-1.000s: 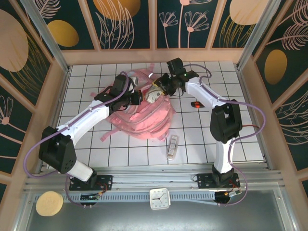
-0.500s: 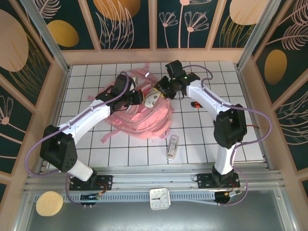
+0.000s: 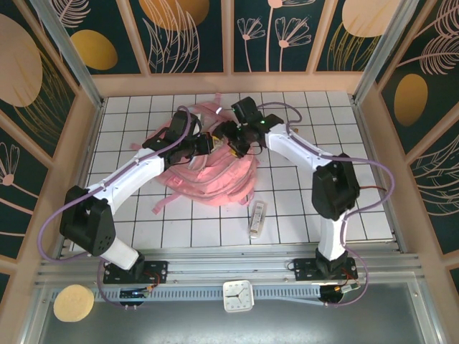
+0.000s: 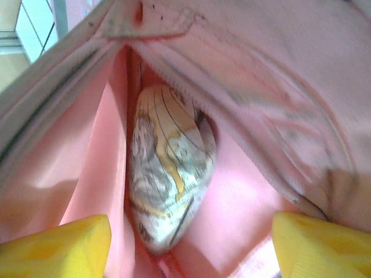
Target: Pack the student bag
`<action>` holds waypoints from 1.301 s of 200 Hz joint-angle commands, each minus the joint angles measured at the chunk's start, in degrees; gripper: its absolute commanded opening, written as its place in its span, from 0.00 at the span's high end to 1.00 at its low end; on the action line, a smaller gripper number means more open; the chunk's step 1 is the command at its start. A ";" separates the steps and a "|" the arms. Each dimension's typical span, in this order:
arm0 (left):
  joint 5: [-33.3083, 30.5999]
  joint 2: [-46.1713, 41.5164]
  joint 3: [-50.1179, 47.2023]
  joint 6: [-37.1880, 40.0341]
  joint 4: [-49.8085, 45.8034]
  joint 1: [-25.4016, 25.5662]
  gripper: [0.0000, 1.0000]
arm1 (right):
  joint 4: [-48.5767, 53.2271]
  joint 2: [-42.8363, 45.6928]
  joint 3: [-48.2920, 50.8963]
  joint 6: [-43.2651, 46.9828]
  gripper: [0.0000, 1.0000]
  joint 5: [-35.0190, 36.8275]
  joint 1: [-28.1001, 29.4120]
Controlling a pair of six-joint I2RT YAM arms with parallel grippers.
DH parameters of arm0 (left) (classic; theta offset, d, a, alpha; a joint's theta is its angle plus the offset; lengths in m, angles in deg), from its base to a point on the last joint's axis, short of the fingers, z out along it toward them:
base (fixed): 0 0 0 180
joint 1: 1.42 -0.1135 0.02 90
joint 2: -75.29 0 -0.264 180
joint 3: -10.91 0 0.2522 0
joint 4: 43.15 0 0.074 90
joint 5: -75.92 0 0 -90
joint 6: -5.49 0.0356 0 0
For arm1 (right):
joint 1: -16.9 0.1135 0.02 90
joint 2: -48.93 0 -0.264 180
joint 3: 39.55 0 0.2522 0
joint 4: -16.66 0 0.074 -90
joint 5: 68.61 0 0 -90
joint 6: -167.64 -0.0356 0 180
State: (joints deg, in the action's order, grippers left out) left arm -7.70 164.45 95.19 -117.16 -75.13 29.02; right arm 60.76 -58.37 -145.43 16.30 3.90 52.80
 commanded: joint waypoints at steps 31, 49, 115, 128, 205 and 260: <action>5.04 -1.01 2.00 1.62 5.12 0.85 1.00 | -3.93 14.39 11.45 3.94 0.38 -6.54 -6.46; 5.19 -0.76 3.07 2.96 3.39 0.85 1.00 | 5.37 15.78 9.66 10.56 0.37 -5.37 -8.09; 4.09 -1.53 1.23 3.55 2.05 0.85 1.00 | 27.77 28.55 23.36 22.13 0.01 7.69 -2.06; 4.09 -1.93 0.62 3.55 1.99 0.79 1.00 | 27.11 30.44 26.93 19.10 0.01 10.95 1.42; 5.38 -4.92 -4.28 4.95 2.92 0.86 1.00 | 9.75 44.05 48.50 -2.33 0.03 17.15 7.80; 6.02 -6.51 -6.94 6.62 3.58 0.85 1.00 | 15.84 28.66 38.69 2.81 0.05 19.87 14.01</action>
State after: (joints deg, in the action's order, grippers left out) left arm -4.88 160.76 89.44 -111.91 -73.36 29.04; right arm 75.78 -24.17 -102.22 17.70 21.47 65.15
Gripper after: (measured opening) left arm 0.065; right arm 0.958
